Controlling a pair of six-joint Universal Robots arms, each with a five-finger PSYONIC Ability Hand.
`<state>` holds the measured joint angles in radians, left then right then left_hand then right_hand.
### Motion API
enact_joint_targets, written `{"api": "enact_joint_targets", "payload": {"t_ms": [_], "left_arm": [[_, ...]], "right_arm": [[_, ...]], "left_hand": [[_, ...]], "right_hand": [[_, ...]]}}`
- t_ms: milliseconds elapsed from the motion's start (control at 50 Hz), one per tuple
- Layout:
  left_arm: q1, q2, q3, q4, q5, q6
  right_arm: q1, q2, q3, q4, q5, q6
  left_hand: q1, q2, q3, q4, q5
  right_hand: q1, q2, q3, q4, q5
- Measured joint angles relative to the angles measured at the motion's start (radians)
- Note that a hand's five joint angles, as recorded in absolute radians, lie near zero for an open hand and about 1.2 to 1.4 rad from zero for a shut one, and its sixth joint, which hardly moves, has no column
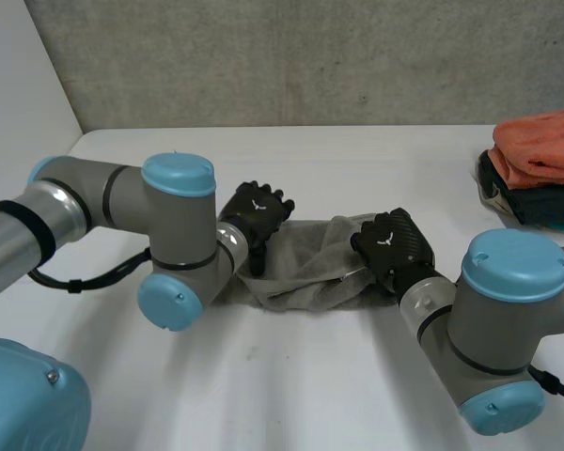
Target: Fold the laundry.
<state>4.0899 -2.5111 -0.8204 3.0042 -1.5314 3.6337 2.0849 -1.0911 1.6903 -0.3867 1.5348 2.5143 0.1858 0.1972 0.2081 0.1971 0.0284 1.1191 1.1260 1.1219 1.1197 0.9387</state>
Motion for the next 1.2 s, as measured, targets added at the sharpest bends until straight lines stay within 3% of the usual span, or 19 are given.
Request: {"api": "enact_joint_targets", "payload": {"t_ms": [200, 400, 540, 760, 820, 880, 960, 1040, 1080, 1200], "left_arm": [[0.005, 0.096, 0.006, -0.027, -0.019, -0.022], [-0.066, 0.164, -0.055, -0.15, 0.051, -0.203], [-0.099, 0.129, -0.052, -0.149, 0.093, -0.256], [-0.113, 0.014, 0.073, -0.145, 0.071, -0.216], [-0.107, -0.03, 0.128, -0.147, 0.025, -0.182], [-0.079, -0.08, 0.204, -0.145, -0.084, -0.141], [0.019, -0.159, 0.35, -0.145, -0.37, -0.081], [0.098, -0.184, 0.414, -0.177, -0.501, -0.049], [0.121, -0.174, 0.411, -0.201, -0.498, -0.044], [0.104, -0.069, 0.282, -0.224, -0.336, -0.056]], "right_arm": [[0.013, 0.018, -0.012, 0.001, 0.011, 0.117], [0.005, 0.023, -0.018, 0.0, 0.015, 0.12], [0.006, 0.032, -0.021, 0.0, 0.019, 0.117], [0.011, 0.034, -0.02, 0.003, 0.022, 0.114], [0.011, 0.034, -0.019, 0.003, 0.022, 0.113], [0.011, 0.034, -0.019, 0.004, 0.022, 0.113], [0.011, 0.032, -0.019, 0.004, 0.021, 0.113], [0.013, 0.032, -0.02, 0.005, 0.02, 0.113], [0.016, 0.033, -0.02, 0.004, 0.019, 0.113], [0.029, 0.036, -0.021, 0.003, 0.019, 0.113]], "left_hand": [[0.0, 0.0, 0.0, 0.0, 0.0], [0.0, 0.0, 0.0, 0.0, 0.0], [0.0, 0.0, 0.0, 0.0, 0.0], [0.0, 0.0, 0.0, 0.0, 0.0], [0.0, 0.0, 0.0, 0.0, 0.0], [0.0, 0.0, 0.0, 0.0, 0.0], [0.0, 0.0, 0.0, 0.0, 0.0], [0.0, 0.0, 0.0, 0.0, 0.0], [0.0, 0.0, 0.0, 0.0, 0.0], [0.0, 0.0, 0.0, 0.0, 0.0]], "right_hand": [[0.017, 0.06, 0.066, 0.076, 0.05], [0.017, 0.06, 0.066, 0.078, 0.05], [0.017, 0.06, 0.066, 0.078, 0.049], [0.017, 0.06, 0.066, 0.078, 0.049], [0.017, 0.06, 0.066, 0.078, 0.049], [0.017, 0.06, 0.066, 0.078, 0.049], [0.017, 0.06, 0.066, 0.078, 0.05], [0.017, 0.06, 0.066, 0.078, 0.061], [0.017, 0.06, 0.066, 0.078, 0.061], [0.017, 0.06, 0.066, 0.078, 0.061]]}}
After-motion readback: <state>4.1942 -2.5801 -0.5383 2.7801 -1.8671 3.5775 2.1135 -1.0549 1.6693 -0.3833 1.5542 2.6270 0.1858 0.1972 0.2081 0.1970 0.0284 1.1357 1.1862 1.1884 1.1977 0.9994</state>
